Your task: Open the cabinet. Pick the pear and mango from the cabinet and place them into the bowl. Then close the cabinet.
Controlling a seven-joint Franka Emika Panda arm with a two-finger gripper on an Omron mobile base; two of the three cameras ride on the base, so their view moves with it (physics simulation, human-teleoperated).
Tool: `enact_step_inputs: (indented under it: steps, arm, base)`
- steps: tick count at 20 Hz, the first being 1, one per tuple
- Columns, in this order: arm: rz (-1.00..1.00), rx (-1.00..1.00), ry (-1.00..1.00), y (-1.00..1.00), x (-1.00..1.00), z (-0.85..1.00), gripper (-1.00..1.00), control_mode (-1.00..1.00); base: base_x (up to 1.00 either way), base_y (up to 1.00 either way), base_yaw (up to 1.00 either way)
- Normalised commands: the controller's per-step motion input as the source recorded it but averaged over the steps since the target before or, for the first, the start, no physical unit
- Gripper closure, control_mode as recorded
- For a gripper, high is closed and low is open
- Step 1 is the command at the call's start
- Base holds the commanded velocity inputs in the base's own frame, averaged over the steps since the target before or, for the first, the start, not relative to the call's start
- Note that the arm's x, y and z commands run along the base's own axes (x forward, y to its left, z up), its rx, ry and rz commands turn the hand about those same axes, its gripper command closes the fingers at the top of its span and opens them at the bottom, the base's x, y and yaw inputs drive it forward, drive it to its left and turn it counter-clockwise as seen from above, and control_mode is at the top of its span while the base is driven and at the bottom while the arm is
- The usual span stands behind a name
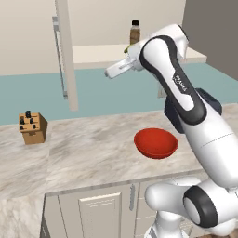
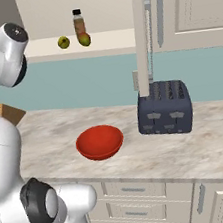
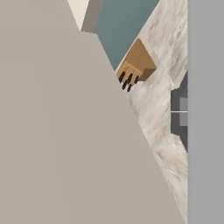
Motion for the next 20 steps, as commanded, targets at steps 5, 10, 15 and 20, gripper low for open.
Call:
enact_step_inputs:
  steps: [5, 10, 15, 20]
  arm:
    - [-0.3, -0.16, -0.01, -0.28, 0.44, -0.1, 1.0, -1.0]
    - [-0.43, -0.19, -0.04, -0.29, 0.2, 0.0, 1.0, -1.0]
    - [-0.42, -0.12, -0.01, -0.46, 0.0, 0.0, 1.0, -1.0]
    - [-0.29, -0.03, 0.0, -0.69, 0.0, 0.0, 1.0, -1.0]
  base:
    - [0.0, 0.0, 0.0]
    - [0.0, 0.0, 0.0]
    - [0.0, 0.0, 0.0]
    - [0.0, 0.0, 0.0]
